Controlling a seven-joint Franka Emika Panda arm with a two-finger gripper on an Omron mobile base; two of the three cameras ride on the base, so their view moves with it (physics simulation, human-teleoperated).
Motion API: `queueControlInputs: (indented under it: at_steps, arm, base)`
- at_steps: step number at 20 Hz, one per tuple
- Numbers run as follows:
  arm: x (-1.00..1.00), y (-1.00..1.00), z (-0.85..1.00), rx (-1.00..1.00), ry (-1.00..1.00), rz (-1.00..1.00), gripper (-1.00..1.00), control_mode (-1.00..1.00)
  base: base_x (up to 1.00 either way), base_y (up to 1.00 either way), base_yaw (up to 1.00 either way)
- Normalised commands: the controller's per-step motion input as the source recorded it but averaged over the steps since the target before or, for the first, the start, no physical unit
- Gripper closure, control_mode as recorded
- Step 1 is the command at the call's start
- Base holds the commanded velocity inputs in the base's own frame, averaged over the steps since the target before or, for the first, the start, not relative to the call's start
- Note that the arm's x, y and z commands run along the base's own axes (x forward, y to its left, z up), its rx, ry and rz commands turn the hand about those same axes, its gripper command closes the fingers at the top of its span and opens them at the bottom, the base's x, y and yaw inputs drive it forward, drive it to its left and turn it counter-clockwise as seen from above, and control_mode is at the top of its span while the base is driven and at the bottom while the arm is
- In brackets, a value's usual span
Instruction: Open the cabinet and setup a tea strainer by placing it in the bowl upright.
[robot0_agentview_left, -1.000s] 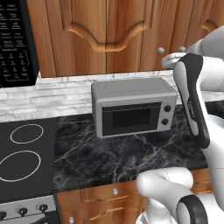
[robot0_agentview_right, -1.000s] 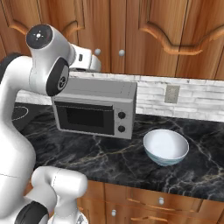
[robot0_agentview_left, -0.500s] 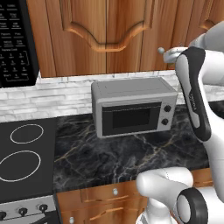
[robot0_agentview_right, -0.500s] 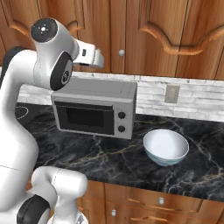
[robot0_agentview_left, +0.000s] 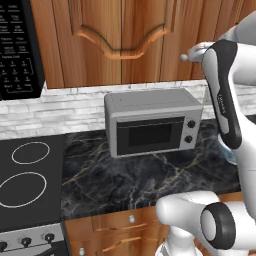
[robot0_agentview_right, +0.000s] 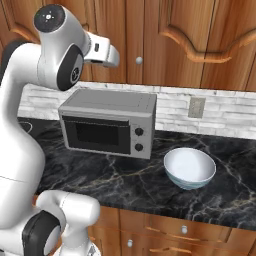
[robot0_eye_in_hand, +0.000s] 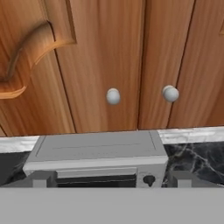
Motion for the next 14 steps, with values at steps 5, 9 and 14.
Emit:
queueControlInputs:
  at_steps: [5,9,14]
  arm:
    - [0.21,0.04,0.0,-0.01,0.0,0.0,-1.0,-1.0]
    - [0.31,0.0,0.0,0.0,0.0,0.0,-1.0,-1.0]
    - [0.32,0.0,-0.07,-0.04,0.0,0.0,-1.0,-1.0]
  base:
    - [0.0,0.0,0.0]
    - [0.0,0.0,0.0]
    - [0.0,0.0,0.0]
